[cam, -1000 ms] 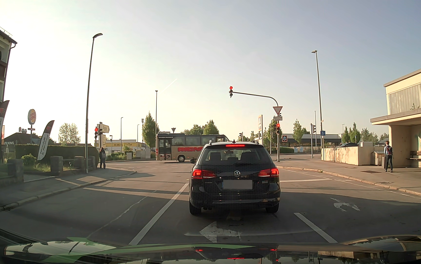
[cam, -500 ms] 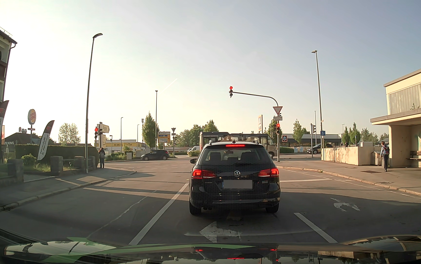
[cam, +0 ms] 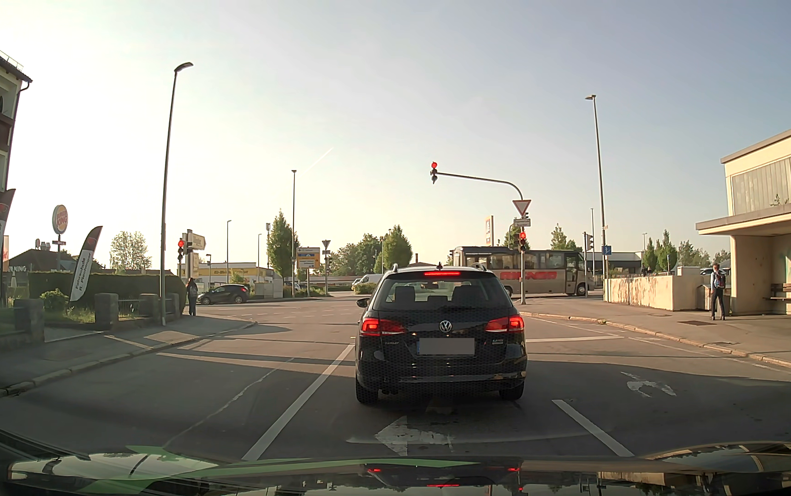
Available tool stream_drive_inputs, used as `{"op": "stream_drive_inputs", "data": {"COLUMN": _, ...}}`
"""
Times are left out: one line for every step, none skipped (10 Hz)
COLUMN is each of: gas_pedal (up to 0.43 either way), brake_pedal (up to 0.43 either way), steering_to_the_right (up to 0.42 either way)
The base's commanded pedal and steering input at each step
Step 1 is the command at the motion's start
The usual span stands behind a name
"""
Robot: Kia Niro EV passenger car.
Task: Follow the waypoints while adhering to traffic rules and regulations
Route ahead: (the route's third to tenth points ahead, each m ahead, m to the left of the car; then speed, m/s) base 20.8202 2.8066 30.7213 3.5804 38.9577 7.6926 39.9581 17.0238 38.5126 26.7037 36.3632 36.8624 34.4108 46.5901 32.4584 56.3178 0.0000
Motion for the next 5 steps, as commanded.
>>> {"op": "stream_drive_inputs", "data": {"gas_pedal": 0.000, "brake_pedal": 0.348, "steering_to_the_right": -0.005}}
{"op": "stream_drive_inputs", "data": {"gas_pedal": 0.000, "brake_pedal": 0.348, "steering_to_the_right": -0.006}}
{"op": "stream_drive_inputs", "data": {"gas_pedal": 0.000, "brake_pedal": 0.348, "steering_to_the_right": -0.005}}
{"op": "stream_drive_inputs", "data": {"gas_pedal": 0.000, "brake_pedal": 0.348, "steering_to_the_right": -0.005}}
{"op": "stream_drive_inputs", "data": {"gas_pedal": 0.000, "brake_pedal": 0.348, "steering_to_the_right": -0.005}}
